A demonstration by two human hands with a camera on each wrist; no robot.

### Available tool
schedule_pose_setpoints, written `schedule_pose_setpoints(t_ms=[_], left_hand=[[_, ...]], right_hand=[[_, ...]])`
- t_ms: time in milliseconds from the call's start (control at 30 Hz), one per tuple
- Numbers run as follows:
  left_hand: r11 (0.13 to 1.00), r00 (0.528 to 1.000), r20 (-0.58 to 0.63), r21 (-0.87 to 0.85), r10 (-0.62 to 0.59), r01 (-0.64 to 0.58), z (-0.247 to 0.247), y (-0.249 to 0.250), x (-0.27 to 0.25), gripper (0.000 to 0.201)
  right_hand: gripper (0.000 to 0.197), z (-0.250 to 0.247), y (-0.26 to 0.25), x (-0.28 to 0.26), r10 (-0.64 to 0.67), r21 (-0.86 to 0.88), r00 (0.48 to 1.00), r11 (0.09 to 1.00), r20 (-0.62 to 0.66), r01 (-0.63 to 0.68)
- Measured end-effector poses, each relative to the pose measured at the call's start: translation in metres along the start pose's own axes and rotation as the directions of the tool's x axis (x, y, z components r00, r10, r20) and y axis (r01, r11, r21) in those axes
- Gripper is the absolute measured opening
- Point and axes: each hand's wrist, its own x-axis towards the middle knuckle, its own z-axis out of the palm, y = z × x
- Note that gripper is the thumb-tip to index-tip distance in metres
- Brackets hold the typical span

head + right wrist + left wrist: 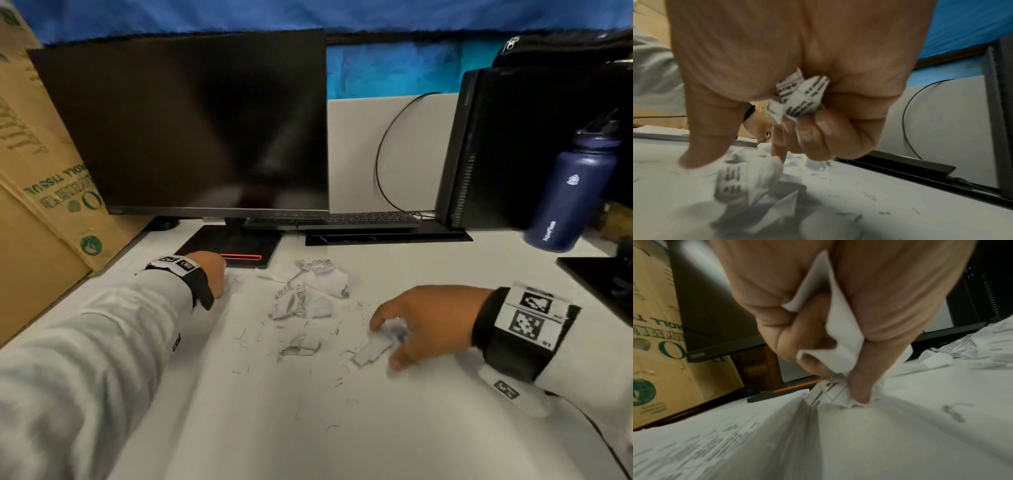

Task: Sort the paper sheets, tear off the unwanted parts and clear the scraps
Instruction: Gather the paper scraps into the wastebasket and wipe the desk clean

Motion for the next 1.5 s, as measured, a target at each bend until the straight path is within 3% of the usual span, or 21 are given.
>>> schedule_pose_setpoints(t_ms=[100,200,333,433,500,567,667,767,833,1000,1100,1200,1267,1367,1433,1500], left_hand=[[0.998,0.996,-0.081,-0.054,0.021,-0.026,-0.003,-0.001,-0.016,0.041],[0.945,0.970,-0.244,-0.314,0.016,-0.095,-0.016,0.005,-0.046,0.043],[0.838,0.978,-0.208,-0.529,0.027,-0.135,-0.043,0.020,-0.091,0.021],[0.770,0.980,-0.198,-0.619,0.037,-0.154,-0.053,0.039,-0.119,0.027],[0.777,0.971,-0.233,-0.599,0.059,-0.191,-0.052,0.053,-0.129,0.034],[0.830,0.962,-0.249,-0.510,0.108,-0.225,-0.045,0.065,-0.136,0.035],[0.871,0.952,-0.180,-0.388,0.247,-0.300,-0.032,0.082,-0.143,0.021],[0.892,0.920,-0.146,-0.228,0.365,-0.390,-0.020,0.096,-0.143,0.048],[0.907,0.914,-0.105,-0.125,0.391,-0.402,-0.015,0.104,-0.141,0.051],[0.922,0.923,0.006,0.014,0.386,-0.386,-0.006,0.117,-0.135,0.030],[0.928,0.922,-0.138,-0.047,0.361,-0.370,-0.008,0.112,-0.136,0.026],[0.892,0.906,-0.311,-0.258,0.287,-0.371,-0.016,0.099,-0.149,0.026],[0.774,0.901,-0.392,-0.506,0.186,-0.380,-0.018,0.091,-0.165,0.024],[0.413,0.945,-0.325,-0.864,-0.020,-0.288,-0.009,0.082,-0.194,0.017],[0.107,0.962,-0.271,-0.957,-0.017,-0.268,0.003,0.079,-0.215,0.009],[-0.125,0.966,-0.248,-0.963,0.073,-0.238,0.021,0.077,-0.239,0.004]], right_hand=[[0.052,0.013,0.001,0.001,-0.018,-0.041,0.999,0.999,0.048,0.020],[0.040,0.017,0.006,0.001,0.005,0.001,1.000,1.000,-0.010,-0.005],[0.028,0.025,0.009,0.001,0.029,0.093,0.999,0.995,-0.039,-0.025],[0.015,0.028,0.010,0.001,0.032,0.135,0.998,0.991,-0.058,-0.024],[0.004,0.029,0.009,0.000,0.031,0.135,0.997,0.991,-0.064,-0.022],[0.011,0.029,0.007,-0.001,0.030,0.142,0.996,0.990,-0.084,-0.018],[0.017,0.021,0.004,-0.010,0.038,0.185,0.989,0.983,-0.140,-0.012],[0.016,0.007,0.003,-0.021,0.039,0.215,0.974,0.976,-0.224,0.011],[0.014,0.001,0.005,-0.030,0.035,0.229,0.958,0.973,-0.283,0.032],[0.016,-0.006,0.008,-0.046,0.085,0.319,0.920,0.947,-0.382,0.045],[0.019,-0.007,0.009,-0.056,0.154,0.410,0.898,0.912,-0.411,0.031],[0.028,-0.003,0.002,-0.076,0.243,0.555,0.856,0.830,-0.456,0.059],[0.034,0.007,-0.005,-0.088,0.323,0.677,0.825,0.730,-0.465,0.096],[0.039,0.033,-0.025,-0.103,0.380,0.905,0.847,0.350,-0.372,0.241],[0.032,0.053,-0.038,-0.112,0.327,0.942,0.884,0.132,-0.335,0.309],[0.014,0.070,-0.053,-0.125,0.203,0.952,0.931,0.048,-0.304,0.301]])
